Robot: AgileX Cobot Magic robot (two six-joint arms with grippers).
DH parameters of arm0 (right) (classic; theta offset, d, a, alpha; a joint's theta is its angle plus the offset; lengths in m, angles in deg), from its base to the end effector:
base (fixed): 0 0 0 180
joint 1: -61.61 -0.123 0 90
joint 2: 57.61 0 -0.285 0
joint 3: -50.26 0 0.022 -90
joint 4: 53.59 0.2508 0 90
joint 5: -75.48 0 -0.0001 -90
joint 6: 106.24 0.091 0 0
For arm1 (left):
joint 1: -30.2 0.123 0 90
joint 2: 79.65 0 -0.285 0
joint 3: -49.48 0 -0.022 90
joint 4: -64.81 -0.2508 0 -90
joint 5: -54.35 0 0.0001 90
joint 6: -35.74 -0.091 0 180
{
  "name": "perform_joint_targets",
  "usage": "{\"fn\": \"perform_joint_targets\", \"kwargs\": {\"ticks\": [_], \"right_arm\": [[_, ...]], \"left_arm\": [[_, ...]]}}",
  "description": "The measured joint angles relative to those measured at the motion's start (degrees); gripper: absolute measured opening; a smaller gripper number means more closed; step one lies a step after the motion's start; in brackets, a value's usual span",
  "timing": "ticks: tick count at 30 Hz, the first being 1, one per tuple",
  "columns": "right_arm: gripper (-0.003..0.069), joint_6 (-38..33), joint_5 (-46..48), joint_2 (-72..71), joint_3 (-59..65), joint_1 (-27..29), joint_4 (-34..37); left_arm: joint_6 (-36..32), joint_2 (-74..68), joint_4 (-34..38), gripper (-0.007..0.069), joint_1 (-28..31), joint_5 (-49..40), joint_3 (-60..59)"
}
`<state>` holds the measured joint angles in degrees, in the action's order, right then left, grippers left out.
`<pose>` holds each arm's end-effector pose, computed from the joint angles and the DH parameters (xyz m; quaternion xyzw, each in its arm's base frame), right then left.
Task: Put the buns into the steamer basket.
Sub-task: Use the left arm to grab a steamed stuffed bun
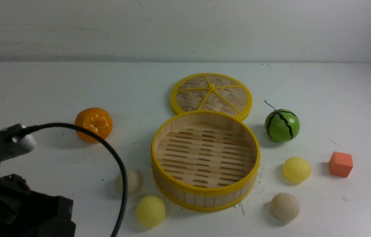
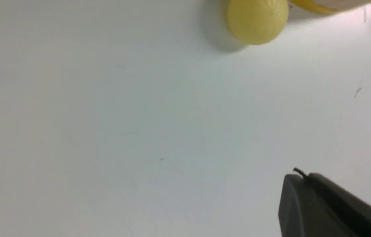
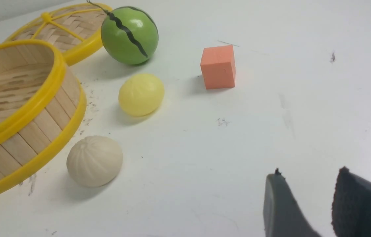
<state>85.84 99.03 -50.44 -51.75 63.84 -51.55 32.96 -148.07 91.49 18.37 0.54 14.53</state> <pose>0.0514 -0.0007 0.1724 0.1102 0.8051 0.0653 0.5792 0.1707 -0.0695 0.2751 0.0254 0.9583 -0.2240 0.1754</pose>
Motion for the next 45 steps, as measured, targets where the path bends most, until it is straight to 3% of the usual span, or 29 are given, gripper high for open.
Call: {"fn": "perform_joint_targets", "kwargs": {"ticks": [2,3,5,13,21,25,30,34,45], "right_arm": [[0.0241,0.0,0.0,0.0,0.0,0.0,0.0],[0.0241,0.0,0.0,0.0,0.0,0.0,0.0],[0.0241,0.0,0.0,0.0,0.0,0.0,0.0],[0.0241,0.0,0.0,0.0,0.0,0.0,0.0],[0.0241,0.0,0.0,0.0,0.0,0.0,0.0],[0.0241,0.0,0.0,0.0,0.0,0.0,0.0],[0.0241,0.0,0.0,0.0,0.0,0.0,0.0],[0.0241,0.0,0.0,0.0,0.0,0.0,0.0],[0.0241,0.0,0.0,0.0,0.0,0.0,0.0]], "left_arm": [[1.2,-3.7,-2.5,-0.0013,-7.3,1.5,1.5],[1.8,-4.0,-3.1,-0.0013,-7.9,1.9,1.8],[6.4,-8.3,-7.7,-0.0013,-14.5,3.3,4.5],[11.0,-22.9,-17.1,-0.0013,-22.4,5.2,14.6],[10.0,-34.3,-20.8,-0.0013,-22.7,7.2,22.6],[9.7,-36.7,-21.6,0.0027,-22.7,8.5,24.4],[9.7,-39.9,-24.3,0.0181,-22.7,9.2,25.7],[9.7,-41.2,-26.1,0.0249,-22.7,9.9,25.7],[10.0,-41.8,-27.4,0.0267,-22.7,10.6,25.7]]}}
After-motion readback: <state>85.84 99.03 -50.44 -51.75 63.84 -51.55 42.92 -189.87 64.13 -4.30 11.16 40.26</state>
